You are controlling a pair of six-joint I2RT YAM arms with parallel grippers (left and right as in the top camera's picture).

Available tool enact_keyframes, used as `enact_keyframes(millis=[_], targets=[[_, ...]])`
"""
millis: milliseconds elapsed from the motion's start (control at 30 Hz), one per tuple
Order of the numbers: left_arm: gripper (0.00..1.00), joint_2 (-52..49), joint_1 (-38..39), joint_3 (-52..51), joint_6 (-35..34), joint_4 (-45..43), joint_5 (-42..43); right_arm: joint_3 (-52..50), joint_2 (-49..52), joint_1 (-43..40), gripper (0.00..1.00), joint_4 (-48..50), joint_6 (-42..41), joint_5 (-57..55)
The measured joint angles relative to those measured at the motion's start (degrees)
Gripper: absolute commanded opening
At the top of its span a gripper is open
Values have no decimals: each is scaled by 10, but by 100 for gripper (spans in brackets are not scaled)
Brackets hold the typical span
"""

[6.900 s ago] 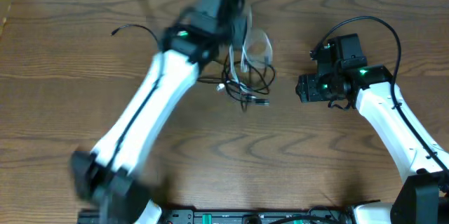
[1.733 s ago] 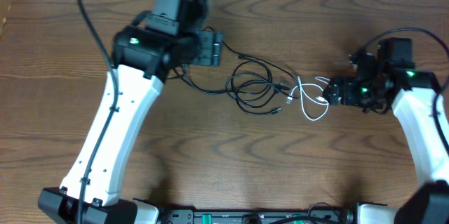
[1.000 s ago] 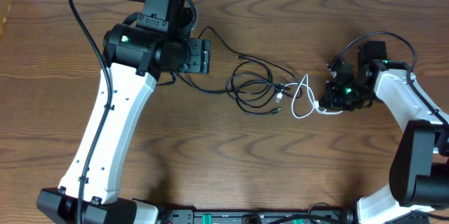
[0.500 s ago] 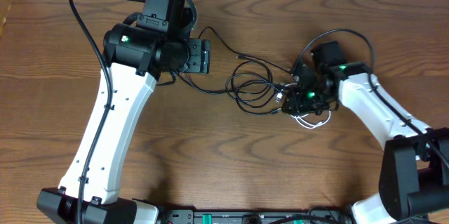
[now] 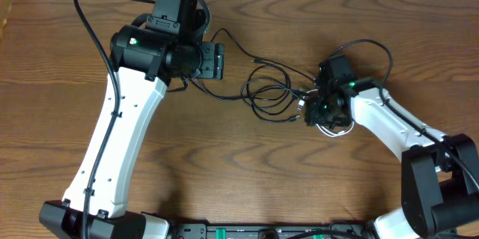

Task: Untangle cables
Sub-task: 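Carry the white cable to the right table edge with the right gripper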

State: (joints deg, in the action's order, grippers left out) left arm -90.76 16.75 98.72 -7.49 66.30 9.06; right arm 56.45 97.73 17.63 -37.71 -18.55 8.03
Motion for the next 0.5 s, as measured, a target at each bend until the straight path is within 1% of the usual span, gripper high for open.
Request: enact_keyframes(millis=[67, 100, 167, 200, 233, 367, 433, 500], targets=[[75, 0, 0, 0, 0, 1, 0, -34, -2, 9, 53, 70, -14, -15], [75, 0, 0, 0, 0, 3, 0, -41, -2, 9, 49, 81, -17, -18], [75, 0, 0, 0, 0, 3, 0, -61, -3, 9, 29, 125, -19, -23], [75, 0, 0, 0, 0, 4, 0, -65, -3, 9, 8, 130, -23, -25], [75, 0, 0, 0, 0, 3, 0, -66, -3, 9, 1, 133, -24, -26], [75, 0, 0, 0, 0, 3, 0, -68, -3, 9, 1, 128, -29, -27], [75, 0, 0, 0, 0, 4, 0, -58, -20, 3, 1, 79, -27, -26], [75, 0, 0, 0, 0, 4, 0, -32, -56, -23, 1, 43, -20, -34]])
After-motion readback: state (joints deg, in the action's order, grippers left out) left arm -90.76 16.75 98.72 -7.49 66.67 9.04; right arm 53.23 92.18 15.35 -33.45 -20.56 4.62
